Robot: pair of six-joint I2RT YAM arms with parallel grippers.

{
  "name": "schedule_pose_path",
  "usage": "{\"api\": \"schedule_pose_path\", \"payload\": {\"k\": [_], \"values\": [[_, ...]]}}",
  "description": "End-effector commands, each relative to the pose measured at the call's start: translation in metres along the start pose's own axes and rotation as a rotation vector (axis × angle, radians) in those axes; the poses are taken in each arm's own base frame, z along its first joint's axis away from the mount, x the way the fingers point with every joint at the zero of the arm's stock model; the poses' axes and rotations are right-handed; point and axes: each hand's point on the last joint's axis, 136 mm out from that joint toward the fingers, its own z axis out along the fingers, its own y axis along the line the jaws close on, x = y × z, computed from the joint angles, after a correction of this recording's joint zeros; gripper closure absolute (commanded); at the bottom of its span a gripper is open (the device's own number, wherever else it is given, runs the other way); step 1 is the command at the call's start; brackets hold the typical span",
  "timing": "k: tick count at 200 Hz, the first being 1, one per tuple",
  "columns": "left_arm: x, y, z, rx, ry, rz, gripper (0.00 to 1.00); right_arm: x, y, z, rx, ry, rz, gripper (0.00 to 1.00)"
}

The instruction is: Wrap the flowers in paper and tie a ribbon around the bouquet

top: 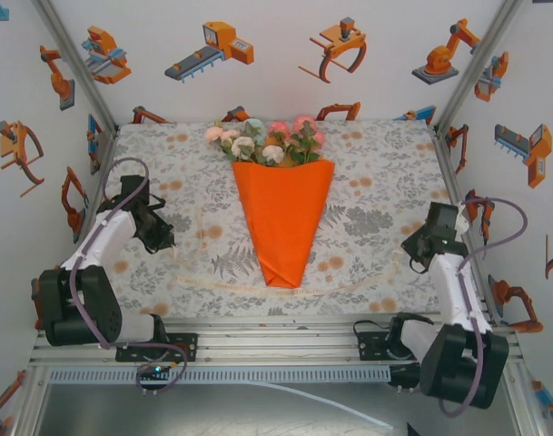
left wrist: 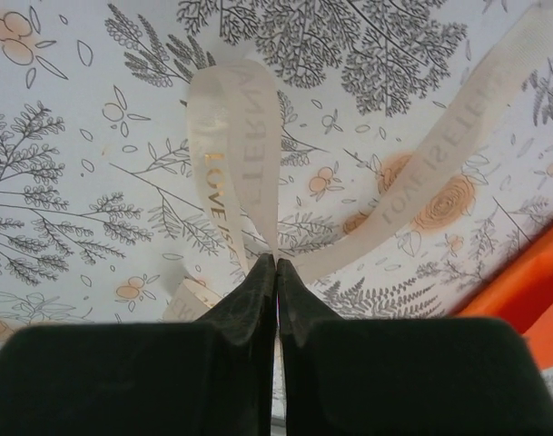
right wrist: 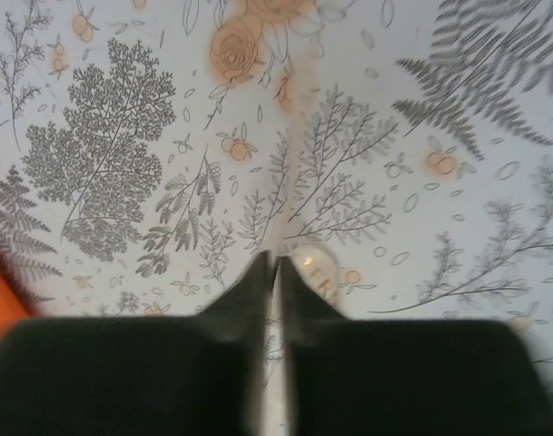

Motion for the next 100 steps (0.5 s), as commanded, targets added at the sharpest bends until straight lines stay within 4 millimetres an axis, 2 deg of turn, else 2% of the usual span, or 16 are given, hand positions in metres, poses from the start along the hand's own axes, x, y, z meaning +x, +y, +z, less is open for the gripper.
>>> {"api": "schedule_pose_path", "payload": {"k": [1,16,29,41,57,69,91,100], "values": [[-0.030,0.004,-0.003,-0.058,-0.073,-0.033,0.86,-0.020,0.041,-0.014,-0.189,-0.035,0.007,0.54],[-0.050,0.008,-0.003,-0.086,-0.099,-0.065,0.84,-0.031,0.057,-0.035,-0.268,-0.069,0.004,0.45],[-0.063,0.008,-0.003,-0.092,-0.106,-0.092,0.81,-0.034,0.076,-0.055,-0.374,-0.075,0.002,0.43],[-0.073,0.009,-0.004,-0.089,-0.116,-0.116,0.75,-0.030,0.097,-0.071,-0.491,-0.041,0.005,0.43],[-0.083,0.002,-0.004,-0.035,-0.125,-0.141,0.69,-0.013,0.118,-0.083,-0.601,0.043,0.019,0.44],[-0.087,-0.008,-0.011,0.016,-0.120,-0.132,0.60,0.004,0.131,-0.088,-0.645,0.099,-0.011,0.44],[-0.082,-0.027,-0.033,0.124,-0.109,-0.103,0.38,0.038,0.153,-0.090,-0.685,0.158,-0.105,0.41],[-0.079,-0.032,-0.047,0.167,-0.124,-0.088,0.32,0.049,0.160,-0.086,-0.700,0.176,-0.135,0.36]]}}
